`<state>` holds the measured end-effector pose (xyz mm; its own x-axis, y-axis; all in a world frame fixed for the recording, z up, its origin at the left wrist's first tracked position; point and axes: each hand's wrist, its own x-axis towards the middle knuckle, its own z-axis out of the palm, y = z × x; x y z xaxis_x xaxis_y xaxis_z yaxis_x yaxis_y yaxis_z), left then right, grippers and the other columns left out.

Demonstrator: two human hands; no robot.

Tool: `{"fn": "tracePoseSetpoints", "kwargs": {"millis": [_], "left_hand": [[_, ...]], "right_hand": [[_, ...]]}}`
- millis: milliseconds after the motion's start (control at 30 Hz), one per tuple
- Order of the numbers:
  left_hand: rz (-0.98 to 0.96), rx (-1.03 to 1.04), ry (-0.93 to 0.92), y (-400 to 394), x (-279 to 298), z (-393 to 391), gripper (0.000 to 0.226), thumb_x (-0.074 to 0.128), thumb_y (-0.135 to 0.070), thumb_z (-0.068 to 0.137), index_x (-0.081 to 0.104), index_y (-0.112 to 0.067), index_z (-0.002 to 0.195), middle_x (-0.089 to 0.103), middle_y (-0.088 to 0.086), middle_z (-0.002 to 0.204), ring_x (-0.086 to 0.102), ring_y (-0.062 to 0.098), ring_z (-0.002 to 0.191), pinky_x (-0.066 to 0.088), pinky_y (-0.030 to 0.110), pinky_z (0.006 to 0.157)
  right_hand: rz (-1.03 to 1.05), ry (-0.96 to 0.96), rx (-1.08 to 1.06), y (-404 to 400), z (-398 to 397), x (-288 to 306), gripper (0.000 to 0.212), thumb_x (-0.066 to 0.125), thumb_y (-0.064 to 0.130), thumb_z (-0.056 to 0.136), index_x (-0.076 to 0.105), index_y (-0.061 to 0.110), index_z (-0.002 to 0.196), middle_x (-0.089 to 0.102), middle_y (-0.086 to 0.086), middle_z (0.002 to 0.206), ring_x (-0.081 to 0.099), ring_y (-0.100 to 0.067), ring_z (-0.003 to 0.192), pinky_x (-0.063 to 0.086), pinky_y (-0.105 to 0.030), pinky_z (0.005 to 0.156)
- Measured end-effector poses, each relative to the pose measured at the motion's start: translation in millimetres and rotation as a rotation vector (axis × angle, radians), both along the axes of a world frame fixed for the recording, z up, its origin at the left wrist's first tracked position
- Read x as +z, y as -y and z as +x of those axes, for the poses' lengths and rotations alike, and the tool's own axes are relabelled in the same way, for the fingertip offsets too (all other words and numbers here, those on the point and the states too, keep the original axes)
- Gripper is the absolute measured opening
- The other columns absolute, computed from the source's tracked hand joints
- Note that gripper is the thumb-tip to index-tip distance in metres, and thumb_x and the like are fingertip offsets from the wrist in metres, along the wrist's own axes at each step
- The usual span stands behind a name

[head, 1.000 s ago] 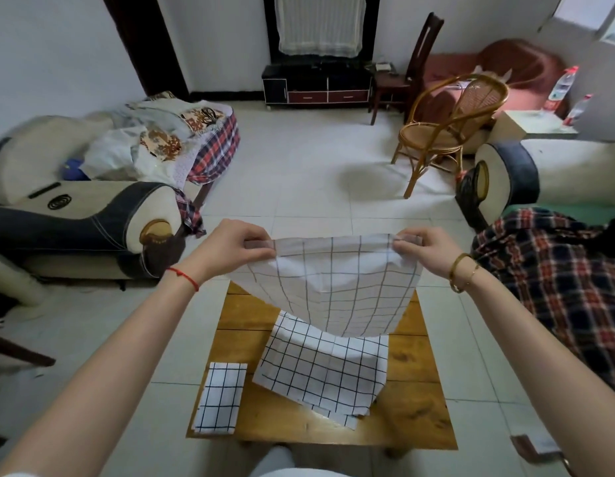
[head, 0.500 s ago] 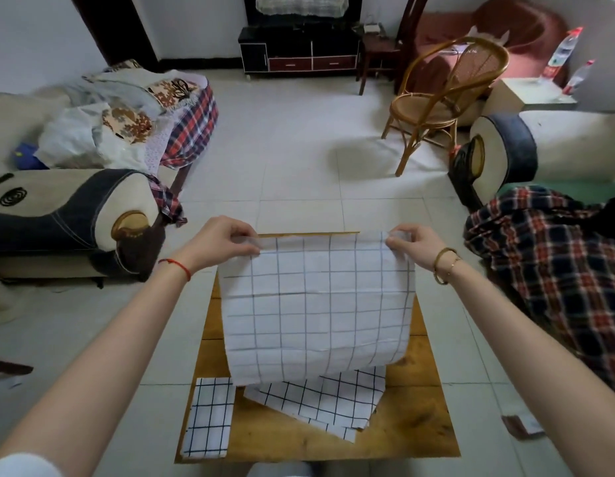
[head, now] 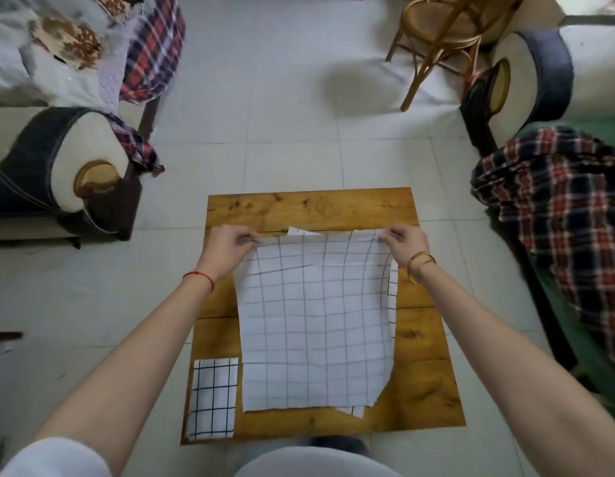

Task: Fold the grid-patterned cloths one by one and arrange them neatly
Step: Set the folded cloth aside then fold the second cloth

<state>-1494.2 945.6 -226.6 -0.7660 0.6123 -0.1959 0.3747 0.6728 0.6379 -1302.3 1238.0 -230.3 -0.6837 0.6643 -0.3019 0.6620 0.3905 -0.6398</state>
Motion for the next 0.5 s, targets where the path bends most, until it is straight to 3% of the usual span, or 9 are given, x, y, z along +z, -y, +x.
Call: {"fn": "tracePoseSetpoints", "kwargs": {"millis": [67,133,300,500], "left_hand": [[0.001,-0.001,-0.007,4,-4,0,0.015,0.066,-0.011,0.087,0.076,-0.02,0.095,0.073,-0.004,0.098,0.063,0.012,0.101,0.048,0.029,0.097],[0.005,0.001,-0.019,10,-6,1,0.016,0.066,-0.011,0.087,0.076,-0.018,0.097,0.073,-0.003,0.099,0.064,0.013,0.101,0.047,0.028,0.097],[0.017,0.004,0.018,25,-9,13,0.016,0.068,-0.013,0.087,0.075,-0.017,0.1,0.072,-0.003,0.1,0.063,0.013,0.099,0.049,0.032,0.096],[0.044,0.035,0.02,46,-18,35,0.016,0.066,-0.018,0.089,0.074,-0.018,0.102,0.072,-0.004,0.099,0.063,0.012,0.098,0.05,0.029,0.093]], "right_hand": [[0.013,-0.021,-0.005,4,0,-5,0.012,0.062,0.017,0.088,0.072,0.009,0.088,0.071,-0.006,0.094,0.059,-0.015,0.09,0.043,-0.022,0.082],[0.011,-0.034,-0.009,9,1,-8,0.014,0.06,0.014,0.09,0.072,0.008,0.093,0.072,-0.006,0.098,0.063,-0.018,0.095,0.045,-0.024,0.087],[0.096,-0.016,0.078,23,11,-9,0.018,0.056,0.011,0.092,0.072,0.008,0.1,0.072,-0.006,0.096,0.058,-0.013,0.082,0.039,-0.018,0.076],[0.098,-0.068,0.061,36,35,-22,0.018,0.058,0.008,0.09,0.069,0.012,0.103,0.07,-0.006,0.094,0.059,-0.015,0.085,0.048,-0.027,0.079]]}}
